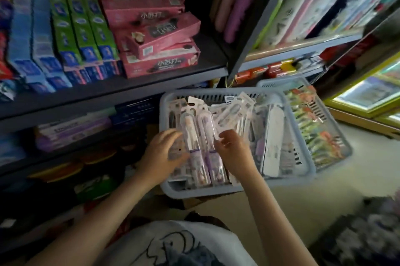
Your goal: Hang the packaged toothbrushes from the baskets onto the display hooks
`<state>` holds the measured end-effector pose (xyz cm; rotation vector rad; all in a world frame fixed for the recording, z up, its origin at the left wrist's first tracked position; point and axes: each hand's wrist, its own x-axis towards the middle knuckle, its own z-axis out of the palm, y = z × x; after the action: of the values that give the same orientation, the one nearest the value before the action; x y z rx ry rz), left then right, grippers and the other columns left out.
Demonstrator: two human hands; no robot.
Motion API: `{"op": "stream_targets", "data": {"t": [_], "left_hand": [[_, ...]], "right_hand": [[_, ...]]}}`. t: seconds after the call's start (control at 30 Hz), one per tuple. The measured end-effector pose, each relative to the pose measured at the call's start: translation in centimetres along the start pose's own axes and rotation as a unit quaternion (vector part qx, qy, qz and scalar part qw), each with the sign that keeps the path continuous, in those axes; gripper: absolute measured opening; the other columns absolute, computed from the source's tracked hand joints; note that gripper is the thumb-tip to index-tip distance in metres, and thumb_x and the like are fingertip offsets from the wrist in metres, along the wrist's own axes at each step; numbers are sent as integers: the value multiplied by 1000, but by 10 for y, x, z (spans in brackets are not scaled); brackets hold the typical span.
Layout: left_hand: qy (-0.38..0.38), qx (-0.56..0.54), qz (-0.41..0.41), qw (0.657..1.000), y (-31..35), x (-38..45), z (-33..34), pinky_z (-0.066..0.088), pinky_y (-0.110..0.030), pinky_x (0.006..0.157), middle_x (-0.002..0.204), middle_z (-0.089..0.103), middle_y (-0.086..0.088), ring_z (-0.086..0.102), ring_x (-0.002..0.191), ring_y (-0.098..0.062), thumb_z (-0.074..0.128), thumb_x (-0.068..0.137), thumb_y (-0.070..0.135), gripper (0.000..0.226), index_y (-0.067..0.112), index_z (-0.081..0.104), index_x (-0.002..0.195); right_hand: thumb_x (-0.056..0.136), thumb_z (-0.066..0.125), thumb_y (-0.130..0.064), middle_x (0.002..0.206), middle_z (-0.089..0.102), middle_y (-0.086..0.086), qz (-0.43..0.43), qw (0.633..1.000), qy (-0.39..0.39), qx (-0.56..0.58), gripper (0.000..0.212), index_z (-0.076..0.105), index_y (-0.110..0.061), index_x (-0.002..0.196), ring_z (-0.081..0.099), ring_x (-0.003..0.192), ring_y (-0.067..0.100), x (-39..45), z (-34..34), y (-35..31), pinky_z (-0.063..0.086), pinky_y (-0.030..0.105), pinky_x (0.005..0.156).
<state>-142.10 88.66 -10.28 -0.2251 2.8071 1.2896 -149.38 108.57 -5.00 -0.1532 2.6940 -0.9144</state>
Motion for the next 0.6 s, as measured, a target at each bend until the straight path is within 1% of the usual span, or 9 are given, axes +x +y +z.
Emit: {"op": "stream_targets", "data": {"t": [0.03,0.1,0.17,0.23,0.27,0.33,0.4,0.53,0.6], "left_hand": [[-8,12,-11,1000,-1,0,8,20,-25,117,157,33,4,28,145,-14,65,91,53,75,17,41,152],[-16,52,-23,998,-8,-2,25,16,-38,124,164,19,8,16,151,-12,58,84,73,93,24,28,158],[-40,60,-46,996,-12,-7,37,8,-41,123,165,0,15,-3,149,-3,60,82,73,99,31,16,160],[-41,47,-62,996,-13,-11,44,6,-38,121,164,-8,18,-10,146,1,60,80,72,102,33,11,161],[-36,43,-67,996,-12,-12,45,5,-38,120,164,-8,18,-10,147,0,58,78,75,104,35,10,161],[-28,31,-68,997,-13,-13,46,5,-36,119,165,-6,18,-9,147,0,57,76,76,104,36,11,161],[-25,25,-74,997,-12,-12,46,5,-34,120,165,-4,18,-8,146,2,64,80,68,100,36,13,160],[-39,18,-96,994,-10,-10,41,7,-38,124,165,3,20,-4,146,3,65,80,68,96,38,19,158],[3,-2,-113,994,-1,-11,37,15,-41,124,159,20,21,12,147,-2,61,81,73,84,36,37,152]], "right_hand": [[100,60,-26,112,63,5,0,1000,-17,-17,29,58,-9,123,61,94,19,0,3,6,47,29,78],[101,58,-28,117,61,5,-10,999,-33,-36,30,56,-10,126,56,92,16,0,11,13,40,23,75],[101,58,-28,118,59,5,-32,997,-33,-55,32,55,-11,127,52,94,15,1,18,14,37,23,77],[101,58,-29,116,54,2,-30,998,-35,-50,31,54,-10,124,50,95,15,5,20,12,36,23,79],[100,60,-29,111,51,0,-24,998,-40,-44,27,54,-11,119,50,93,14,8,20,12,37,23,78],[96,65,-33,91,49,-4,-24,997,-52,-44,22,54,-15,93,49,78,11,16,20,16,38,23,68],[92,71,-38,66,47,-4,-35,996,-71,-30,38,50,-15,70,43,57,11,23,21,19,35,24,54],[93,69,-42,60,50,-1,-54,995,-89,-10,39,52,-14,72,44,53,14,23,13,15,38,26,51],[95,66,-41,64,56,6,-63,995,-76,29,37,56,-10,77,48,55,13,20,4,11,40,24,52]]}}
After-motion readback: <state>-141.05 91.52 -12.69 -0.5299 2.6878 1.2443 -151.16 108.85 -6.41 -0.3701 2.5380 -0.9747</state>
